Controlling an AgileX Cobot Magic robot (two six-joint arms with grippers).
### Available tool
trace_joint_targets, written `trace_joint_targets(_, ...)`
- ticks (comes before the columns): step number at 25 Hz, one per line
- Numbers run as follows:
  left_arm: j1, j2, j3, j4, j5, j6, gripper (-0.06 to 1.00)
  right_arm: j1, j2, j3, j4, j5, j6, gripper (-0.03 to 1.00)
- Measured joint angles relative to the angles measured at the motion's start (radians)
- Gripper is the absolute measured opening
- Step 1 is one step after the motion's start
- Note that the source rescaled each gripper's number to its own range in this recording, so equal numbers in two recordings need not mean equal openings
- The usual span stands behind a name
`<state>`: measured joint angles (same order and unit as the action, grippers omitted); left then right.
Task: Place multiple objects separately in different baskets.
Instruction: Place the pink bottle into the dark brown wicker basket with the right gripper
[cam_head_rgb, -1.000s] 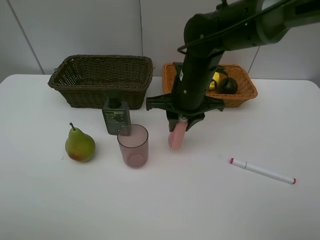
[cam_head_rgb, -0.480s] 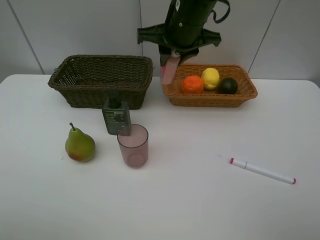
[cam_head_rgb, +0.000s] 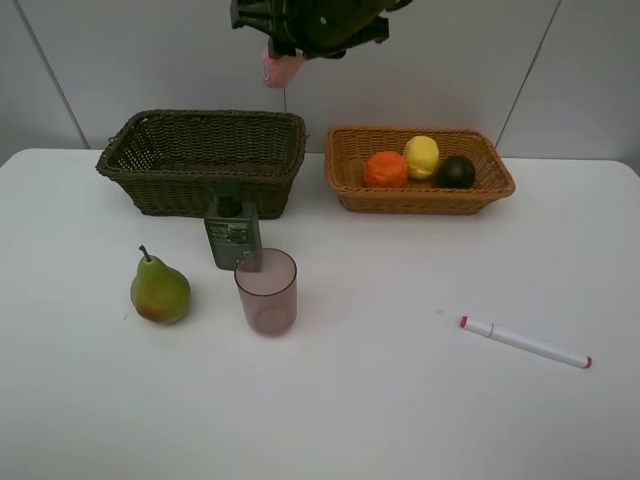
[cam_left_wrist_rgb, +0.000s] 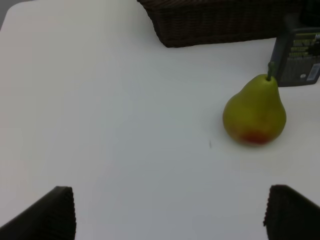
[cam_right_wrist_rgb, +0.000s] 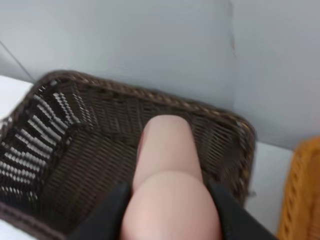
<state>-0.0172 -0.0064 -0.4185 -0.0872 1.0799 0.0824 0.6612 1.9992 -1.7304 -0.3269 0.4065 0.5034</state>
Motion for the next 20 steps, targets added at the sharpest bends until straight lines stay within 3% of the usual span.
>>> trace_joint_targets(7,0.000,0.000,0.000,0.000,0.000,0.000,1.00,-0.026,0.133,0.000,-0.001,-0.147,0.000,0.22)
trace_joint_targets(20,0.000,0.000,0.000,0.000,0.000,0.000,1.00,-0.038,0.257,0.000,-0.003,-0.238,0.000,0.22)
